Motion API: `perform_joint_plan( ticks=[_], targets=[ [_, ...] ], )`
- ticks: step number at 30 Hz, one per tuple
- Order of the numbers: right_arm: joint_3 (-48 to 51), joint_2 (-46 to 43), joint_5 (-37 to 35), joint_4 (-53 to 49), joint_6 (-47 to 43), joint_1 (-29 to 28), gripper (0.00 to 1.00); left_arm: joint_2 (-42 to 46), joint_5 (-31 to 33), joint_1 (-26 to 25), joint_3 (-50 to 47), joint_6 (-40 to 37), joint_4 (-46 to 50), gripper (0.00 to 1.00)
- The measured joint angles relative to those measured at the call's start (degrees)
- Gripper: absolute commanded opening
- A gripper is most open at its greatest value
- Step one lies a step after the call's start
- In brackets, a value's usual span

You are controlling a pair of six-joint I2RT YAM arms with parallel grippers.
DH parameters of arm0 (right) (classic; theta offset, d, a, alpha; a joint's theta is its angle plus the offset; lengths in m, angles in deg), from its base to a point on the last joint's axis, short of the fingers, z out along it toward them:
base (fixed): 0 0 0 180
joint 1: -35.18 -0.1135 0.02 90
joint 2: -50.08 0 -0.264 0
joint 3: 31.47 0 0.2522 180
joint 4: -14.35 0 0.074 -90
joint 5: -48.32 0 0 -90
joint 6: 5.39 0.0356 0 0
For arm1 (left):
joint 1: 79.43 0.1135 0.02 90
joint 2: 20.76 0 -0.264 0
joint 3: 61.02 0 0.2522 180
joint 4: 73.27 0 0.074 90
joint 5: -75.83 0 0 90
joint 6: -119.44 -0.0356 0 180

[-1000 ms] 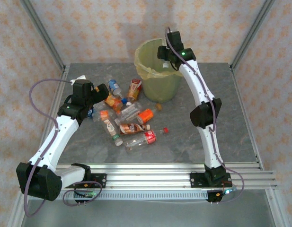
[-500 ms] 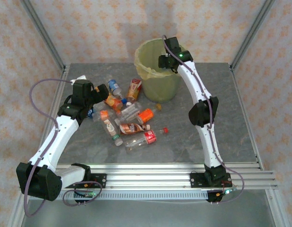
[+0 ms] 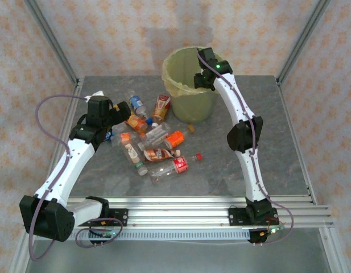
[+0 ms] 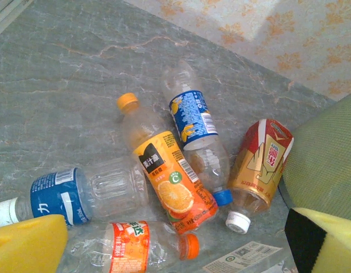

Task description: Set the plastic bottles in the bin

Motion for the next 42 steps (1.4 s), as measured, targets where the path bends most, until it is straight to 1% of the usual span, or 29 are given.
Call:
perform_joint_plan(
  ticks=[10, 20, 25, 36, 42],
  targets=[
    [-0.02, 0.00, -3.13, -5.75, -2.08, 0.00, 0.44, -0.02, 0.04, 0.00, 0.00, 0.00, 0.00, 1.00],
    [-0.11, -0.02, -8.31, -10.84, -2.51, 0.00, 0.44, -0.85, 0.04, 0.00, 0.00, 0.00, -0.02, 1.00],
    [-0.04, -0.20, -8.79, -13.18, -2.05, 0.00, 0.47, -1.33, 0.02, 0.00, 0.00, 0.00, -0.02, 1.00],
    [3.19, -4.57, -9.01, -16.04, 0.22, 0.00, 0.48, -1.88, 0.02, 0.00, 0.00, 0.00, -0.02, 1.00],
    [9.81, -8.00, -8.98, -16.02, 1.16, 0.00, 0.50, -2.05, 0.00, 0.00, 0.00, 0.00, -0.02, 1.00]
  ],
)
